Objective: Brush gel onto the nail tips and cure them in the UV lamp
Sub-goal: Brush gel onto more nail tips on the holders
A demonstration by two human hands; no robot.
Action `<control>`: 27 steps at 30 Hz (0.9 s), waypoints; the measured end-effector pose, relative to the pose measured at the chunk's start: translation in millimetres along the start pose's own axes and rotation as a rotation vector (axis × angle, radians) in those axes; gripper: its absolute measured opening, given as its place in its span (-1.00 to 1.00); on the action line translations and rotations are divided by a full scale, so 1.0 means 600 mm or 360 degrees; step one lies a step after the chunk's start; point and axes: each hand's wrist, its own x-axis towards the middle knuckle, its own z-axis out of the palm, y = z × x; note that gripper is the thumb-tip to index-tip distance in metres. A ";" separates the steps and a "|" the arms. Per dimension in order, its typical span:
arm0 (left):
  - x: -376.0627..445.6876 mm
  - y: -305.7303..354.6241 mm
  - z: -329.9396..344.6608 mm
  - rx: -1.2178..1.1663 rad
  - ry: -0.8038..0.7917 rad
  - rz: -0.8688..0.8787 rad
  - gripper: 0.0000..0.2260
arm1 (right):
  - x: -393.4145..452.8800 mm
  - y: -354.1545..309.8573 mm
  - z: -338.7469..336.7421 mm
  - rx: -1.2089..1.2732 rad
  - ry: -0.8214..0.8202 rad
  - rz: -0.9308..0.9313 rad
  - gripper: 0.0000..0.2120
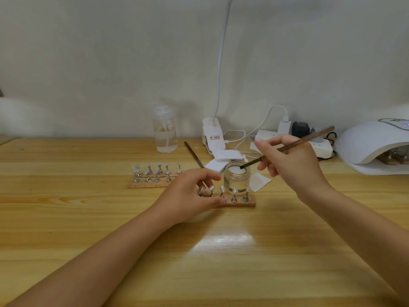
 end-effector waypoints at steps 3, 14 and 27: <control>0.003 -0.007 -0.010 -0.0048 -0.0031 -0.0056 -0.76 | 0.017 -0.004 0.004 -0.0181 -0.0041 -0.0072 -0.73; 0.000 -0.007 -0.019 -0.0009 -0.0057 -0.0065 -0.88 | 0.030 -0.007 0.040 -0.0857 -0.0272 -0.0201 -0.66; -0.006 -0.004 -0.012 0.0148 0.0024 0.0039 -0.84 | 0.050 0.004 -0.004 -0.0285 0.0038 0.0061 -0.62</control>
